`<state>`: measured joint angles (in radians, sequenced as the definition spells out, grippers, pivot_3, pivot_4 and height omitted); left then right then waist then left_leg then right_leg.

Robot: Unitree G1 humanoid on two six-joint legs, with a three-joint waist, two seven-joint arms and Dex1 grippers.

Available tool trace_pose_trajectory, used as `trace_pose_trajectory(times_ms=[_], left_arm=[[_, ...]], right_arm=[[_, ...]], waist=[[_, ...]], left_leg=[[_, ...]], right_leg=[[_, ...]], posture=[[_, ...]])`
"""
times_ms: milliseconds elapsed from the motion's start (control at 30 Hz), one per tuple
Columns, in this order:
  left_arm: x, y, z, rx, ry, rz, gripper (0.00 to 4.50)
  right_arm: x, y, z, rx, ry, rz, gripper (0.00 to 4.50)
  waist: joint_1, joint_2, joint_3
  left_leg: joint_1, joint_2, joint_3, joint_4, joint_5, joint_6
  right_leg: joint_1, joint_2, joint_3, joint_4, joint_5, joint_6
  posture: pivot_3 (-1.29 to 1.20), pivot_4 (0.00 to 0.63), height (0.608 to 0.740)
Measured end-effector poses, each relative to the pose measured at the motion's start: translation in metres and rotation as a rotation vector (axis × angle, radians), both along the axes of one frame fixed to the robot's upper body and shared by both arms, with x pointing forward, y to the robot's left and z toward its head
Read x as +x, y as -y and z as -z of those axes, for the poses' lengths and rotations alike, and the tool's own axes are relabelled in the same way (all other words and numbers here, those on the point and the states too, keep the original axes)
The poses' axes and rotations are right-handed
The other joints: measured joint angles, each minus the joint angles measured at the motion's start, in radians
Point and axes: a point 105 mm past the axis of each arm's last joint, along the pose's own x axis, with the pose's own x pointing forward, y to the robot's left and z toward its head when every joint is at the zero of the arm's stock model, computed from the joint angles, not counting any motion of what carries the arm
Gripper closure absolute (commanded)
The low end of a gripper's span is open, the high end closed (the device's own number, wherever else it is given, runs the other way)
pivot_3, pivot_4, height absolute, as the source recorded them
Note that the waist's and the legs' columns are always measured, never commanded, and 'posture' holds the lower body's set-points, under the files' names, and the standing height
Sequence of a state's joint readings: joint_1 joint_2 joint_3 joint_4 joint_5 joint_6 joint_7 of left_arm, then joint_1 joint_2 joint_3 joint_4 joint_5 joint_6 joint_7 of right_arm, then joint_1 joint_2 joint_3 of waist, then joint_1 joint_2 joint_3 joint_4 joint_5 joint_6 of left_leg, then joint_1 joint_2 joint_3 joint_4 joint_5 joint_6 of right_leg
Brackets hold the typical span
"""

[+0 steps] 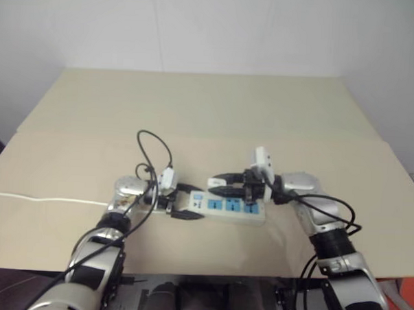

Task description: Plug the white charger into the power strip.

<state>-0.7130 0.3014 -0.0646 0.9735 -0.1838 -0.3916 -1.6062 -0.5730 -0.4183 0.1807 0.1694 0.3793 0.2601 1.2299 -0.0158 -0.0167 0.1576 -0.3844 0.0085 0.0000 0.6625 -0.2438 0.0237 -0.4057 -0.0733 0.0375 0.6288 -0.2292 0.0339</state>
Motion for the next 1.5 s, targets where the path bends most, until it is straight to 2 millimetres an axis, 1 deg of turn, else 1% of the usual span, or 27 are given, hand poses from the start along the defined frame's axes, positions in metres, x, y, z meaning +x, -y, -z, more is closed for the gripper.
trace_pose_trajectory(times_ms=[333, 433, 867, 1033, 1467, 1500], left_arm=[[0.0, 0.0, 0.0, 0.0, 0.001, -0.001, 1.21], [0.0, 0.001, 0.0, -0.001, 0.002, 0.0, 1.21], [0.0, -0.001, 0.001, 0.002, 0.0, -0.006, 1.21], [0.0, -0.001, 0.001, 0.002, -0.001, -0.008, 1.21], [0.0, -0.003, 0.003, 0.013, -0.001, -0.016, 1.21], [0.001, -0.003, 0.003, 0.016, 0.002, -0.017, 1.21]], right_arm=[[0.002, 0.002, 0.003, -0.015, 0.026, 0.004, 3.36], [0.003, 0.003, 0.013, -0.023, 0.007, 0.014, 3.36], [0.003, 0.002, 0.02, 0.002, 0.025, -0.003, 3.36], [0.002, 0.001, 0.024, -0.019, 0.052, -0.015, 3.36], [0.005, -0.001, 0.028, -0.02, 0.079, -0.014, 3.36], [0.005, -0.001, 0.029, -0.018, 0.082, -0.015, 3.01]], waist=[[0.0, 0.0, 0.0], [0.0, 0.0, 0.0], [-0.002, 0.0, 0.0], [-0.002, 0.0, -0.001], [-0.004, -0.004, -0.004], [-0.004, -0.004, -0.004]], left_leg=[[0.0, 0.0, 0.0, 0.0, 0.0, 0.0], [0.0, 0.0, 0.0, 0.0, 0.0, 0.0], [0.001, 0.0, 0.0, 0.0, 0.0, 0.0], [0.002, 0.0, 0.0, 0.0, 0.0, 0.0], [0.006, 0.002, 0.001, 0.0, 0.0, 0.0], [0.006, 0.003, 0.001, 0.0, 0.0, 0.0]], right_leg=[[0.0, 0.0, 0.0, 0.0, 0.0, 0.0], [0.0, 0.0, 0.0, 0.0, 0.0, 0.0], [0.001, 0.0, 0.0, 0.0, 0.0, 0.0], [0.001, 0.0, 0.0, 0.0, 0.0, 0.0], [0.004, 0.002, 0.001, 0.001, 0.0, 0.0], [0.004, 0.003, 0.001, 0.001, 0.0, 0.0]], posture=[[0.0, 0.15, 0.74], [0.0, 0.15, 0.74], [0.0, 0.15, 0.74], [0.0, 0.15, 0.74], [0.0, 0.15, 0.74], [0.0, 0.15, 0.74]])
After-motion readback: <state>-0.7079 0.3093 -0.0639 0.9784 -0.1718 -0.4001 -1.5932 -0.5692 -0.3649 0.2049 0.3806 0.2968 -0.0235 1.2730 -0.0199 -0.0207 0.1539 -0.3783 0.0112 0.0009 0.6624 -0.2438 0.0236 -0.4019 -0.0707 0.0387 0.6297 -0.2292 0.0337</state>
